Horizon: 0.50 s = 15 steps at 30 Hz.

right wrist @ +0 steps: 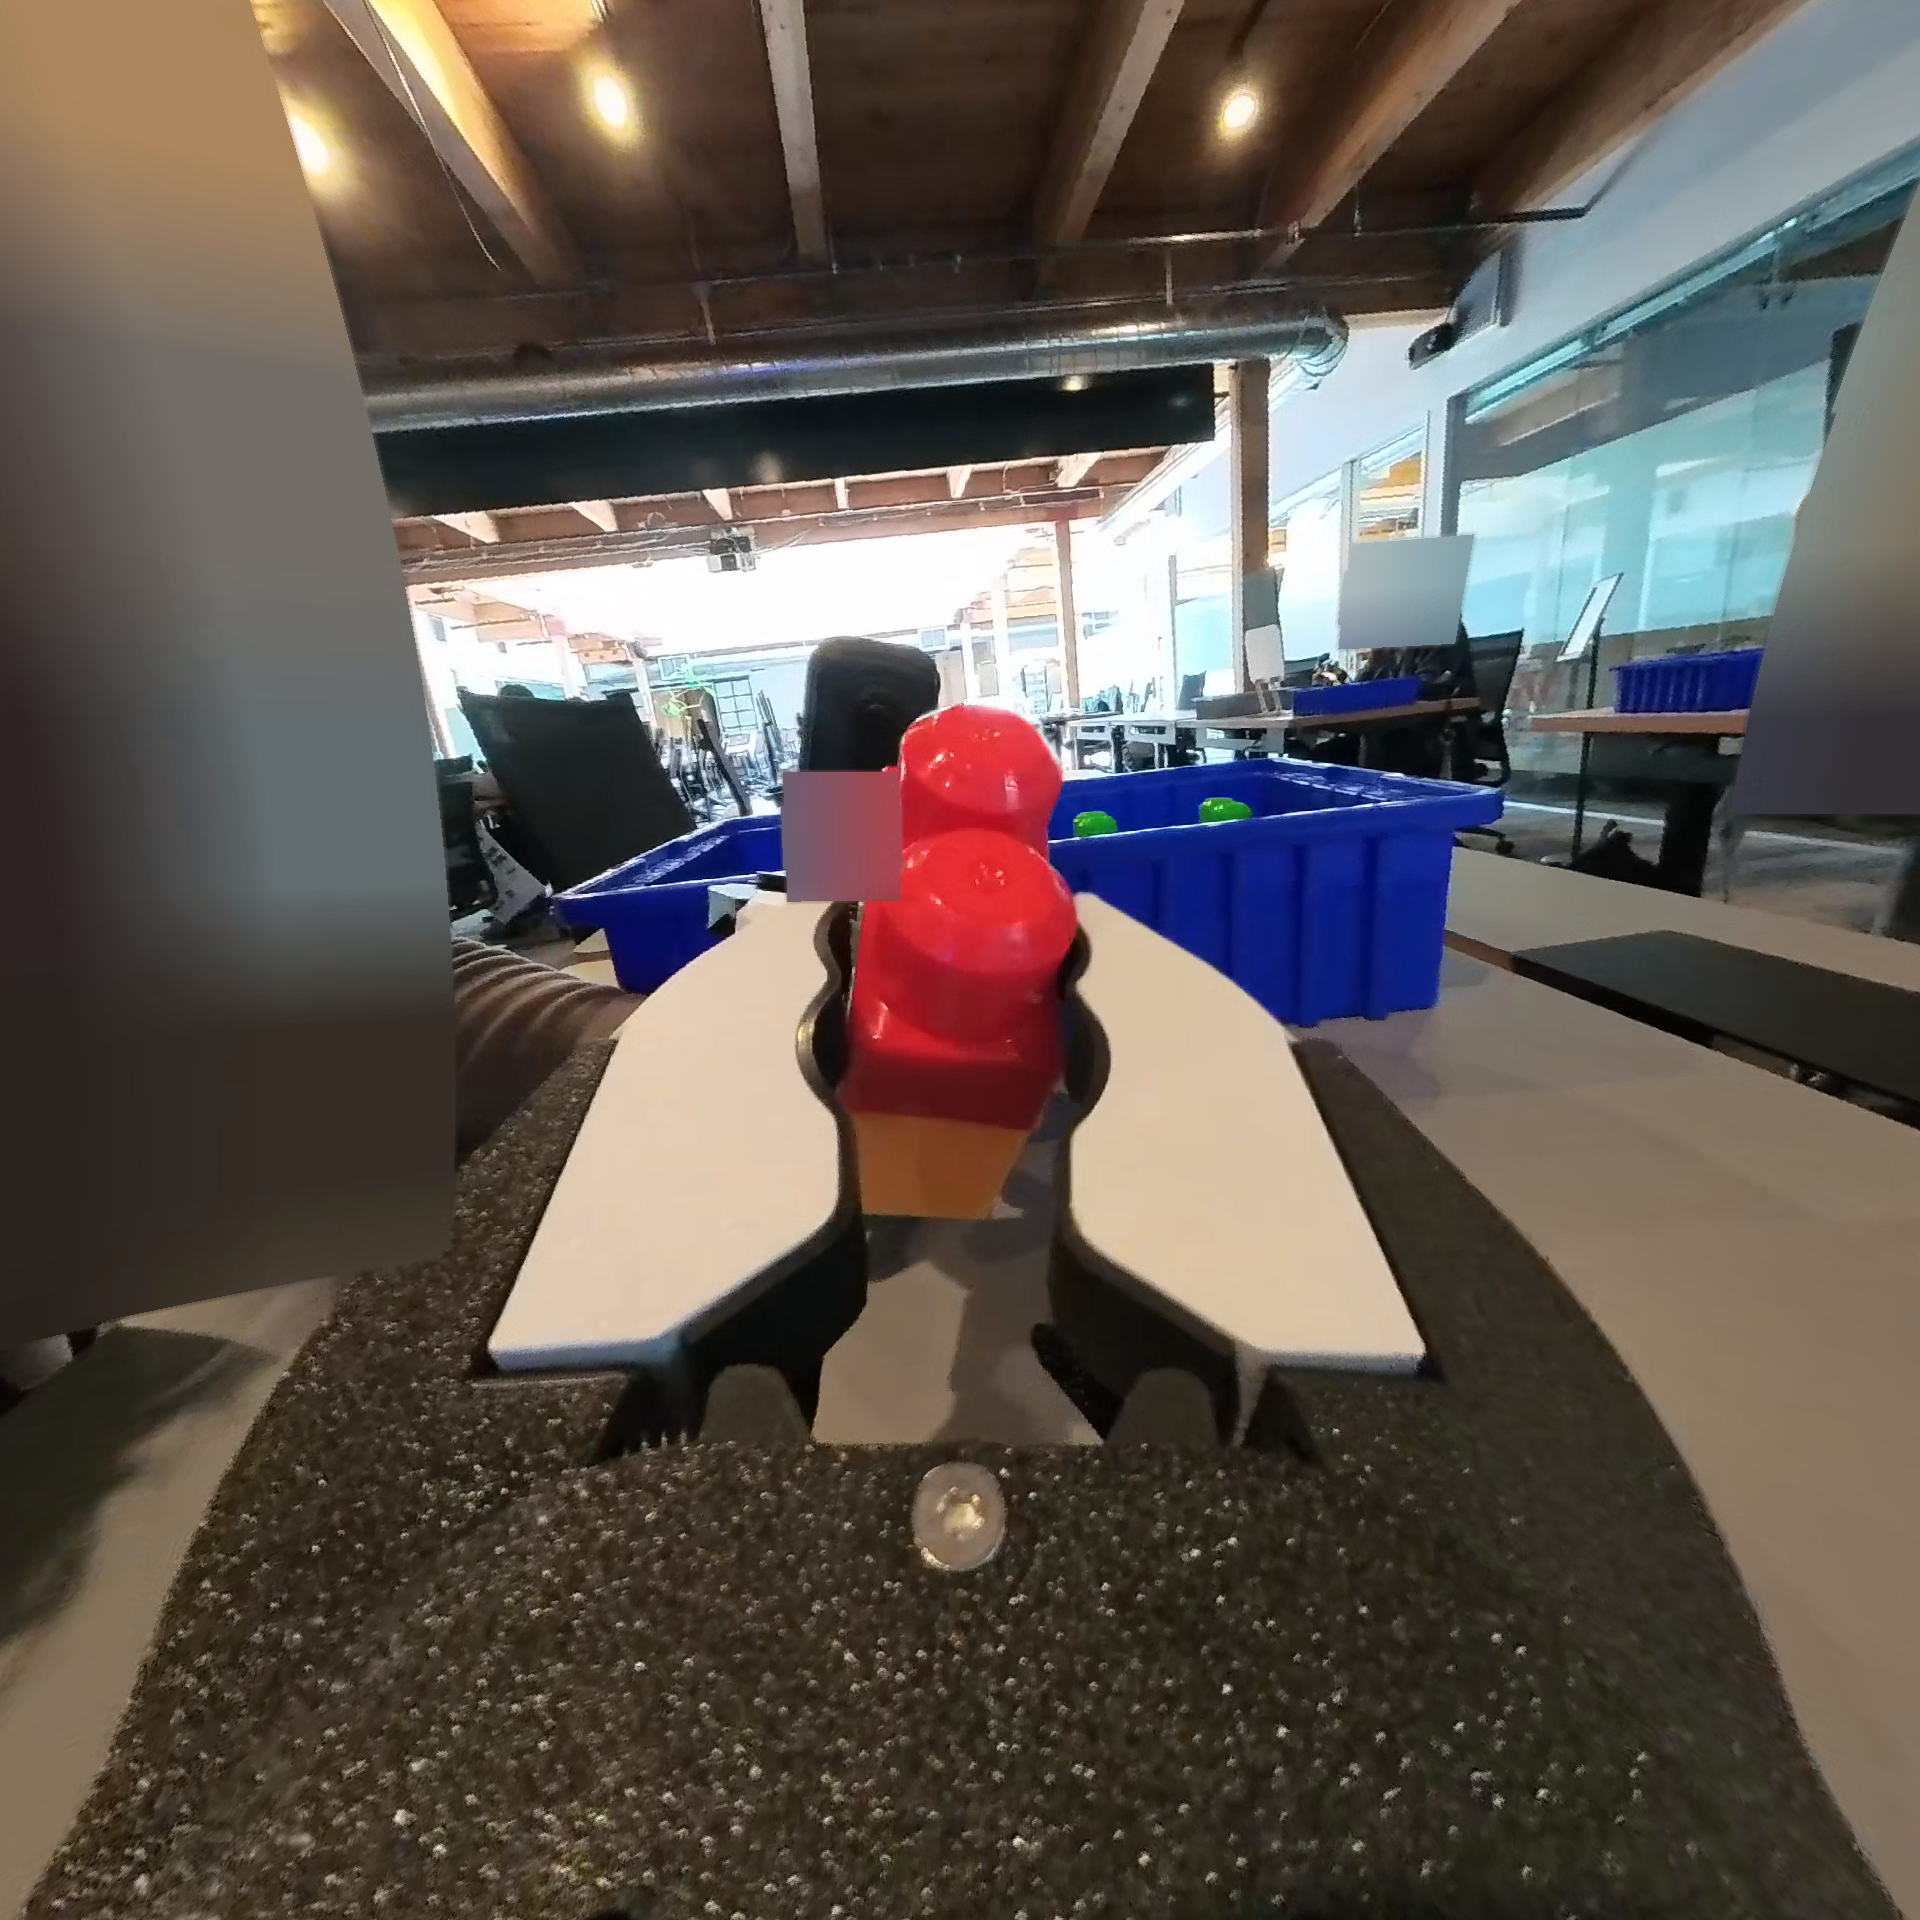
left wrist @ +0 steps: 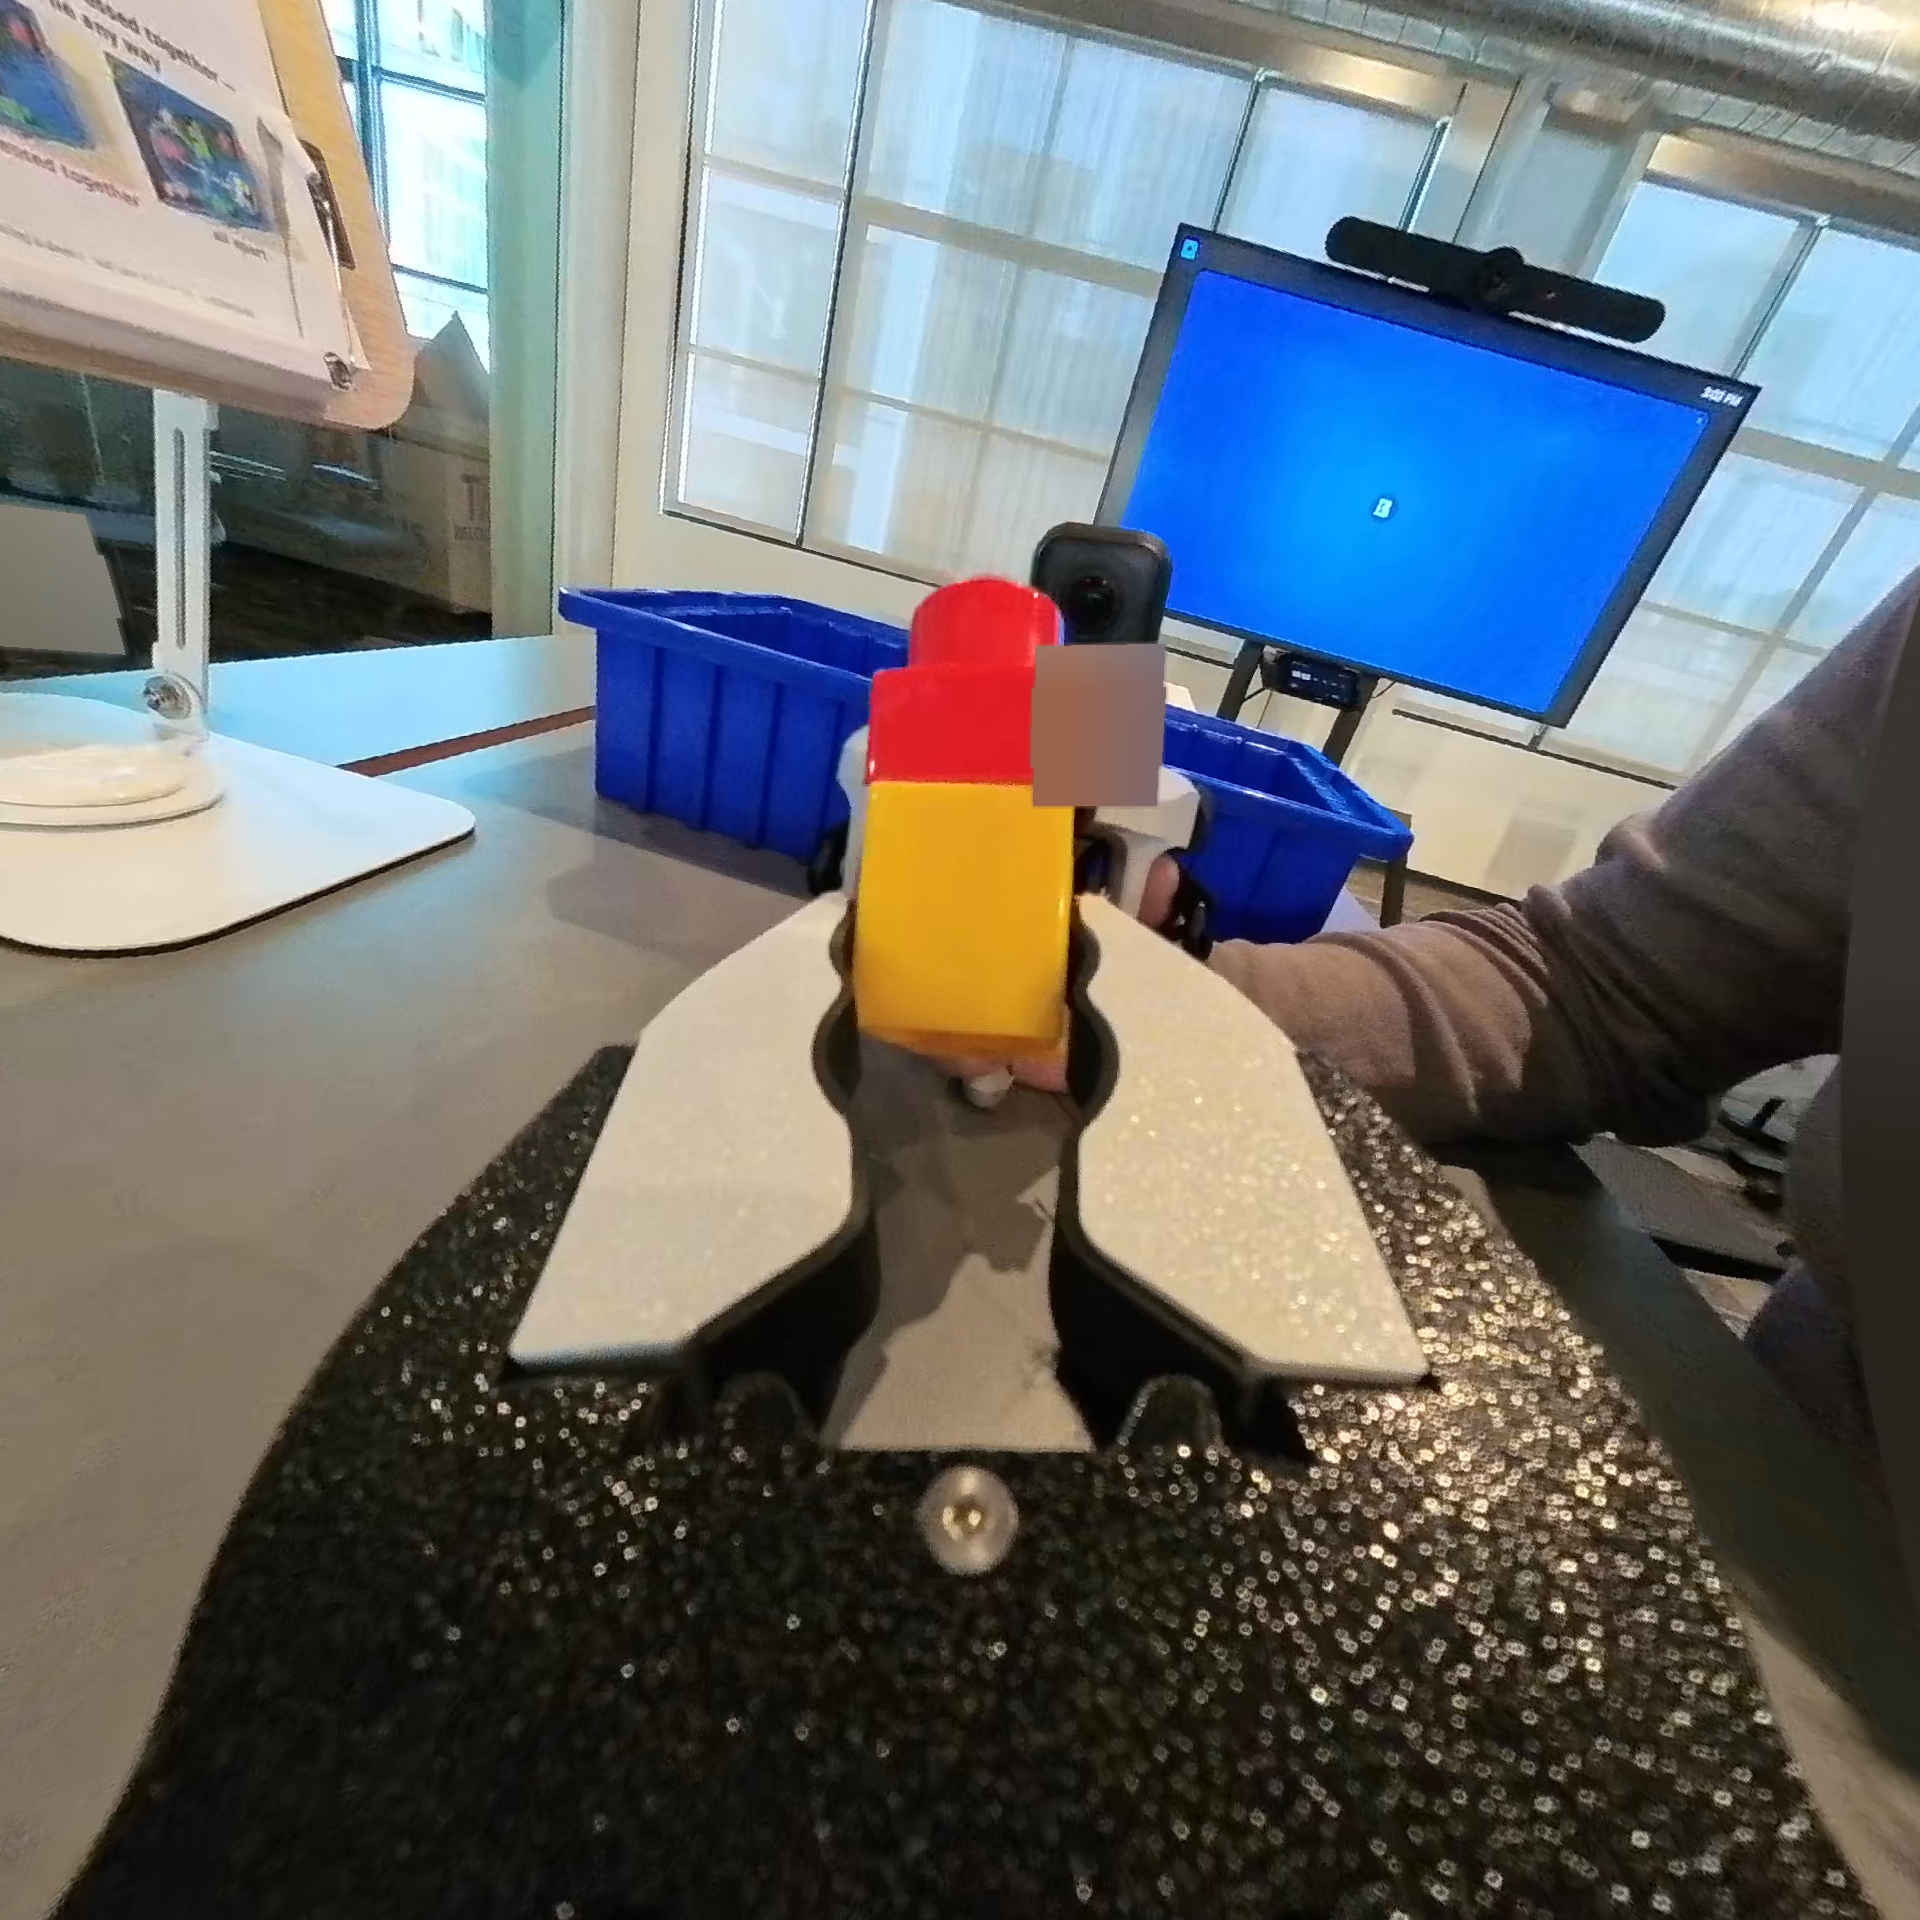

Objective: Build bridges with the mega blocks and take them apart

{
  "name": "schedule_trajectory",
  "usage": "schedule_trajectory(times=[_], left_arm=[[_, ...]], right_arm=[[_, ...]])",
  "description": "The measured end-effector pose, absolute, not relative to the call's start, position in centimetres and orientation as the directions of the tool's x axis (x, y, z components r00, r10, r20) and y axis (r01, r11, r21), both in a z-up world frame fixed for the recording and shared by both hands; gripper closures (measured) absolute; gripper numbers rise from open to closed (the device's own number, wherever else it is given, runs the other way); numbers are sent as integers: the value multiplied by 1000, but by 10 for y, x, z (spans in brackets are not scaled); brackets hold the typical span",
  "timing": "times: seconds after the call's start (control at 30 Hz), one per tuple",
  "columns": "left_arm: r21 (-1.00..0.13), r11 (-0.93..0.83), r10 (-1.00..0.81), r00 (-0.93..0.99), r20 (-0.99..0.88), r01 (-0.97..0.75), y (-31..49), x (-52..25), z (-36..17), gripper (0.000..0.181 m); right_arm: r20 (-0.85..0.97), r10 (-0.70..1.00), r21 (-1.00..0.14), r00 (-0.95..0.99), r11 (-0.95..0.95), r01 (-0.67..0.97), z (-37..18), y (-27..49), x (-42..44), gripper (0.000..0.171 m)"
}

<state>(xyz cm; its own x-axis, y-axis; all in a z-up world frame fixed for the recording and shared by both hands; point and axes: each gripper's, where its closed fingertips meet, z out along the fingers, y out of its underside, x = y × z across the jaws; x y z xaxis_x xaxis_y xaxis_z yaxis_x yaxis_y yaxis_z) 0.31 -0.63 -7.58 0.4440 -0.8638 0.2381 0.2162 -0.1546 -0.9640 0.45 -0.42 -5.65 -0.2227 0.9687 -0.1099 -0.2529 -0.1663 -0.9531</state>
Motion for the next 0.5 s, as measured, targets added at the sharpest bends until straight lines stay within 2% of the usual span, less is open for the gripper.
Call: schedule_trajectory(times=[0.33, 0.5], left_arm=[[-962, -154, -868, 435, 240, 224, -9, 5, -75, 145], [-953, -165, -873, 412, 262, 256, -9, 4, -72, 145]], right_arm=[[-281, 902, -916, -329, -354, -189, -58, -5, 6, 136], [-323, 882, -908, -342, -391, -149, -60, -6, 5, 136]])
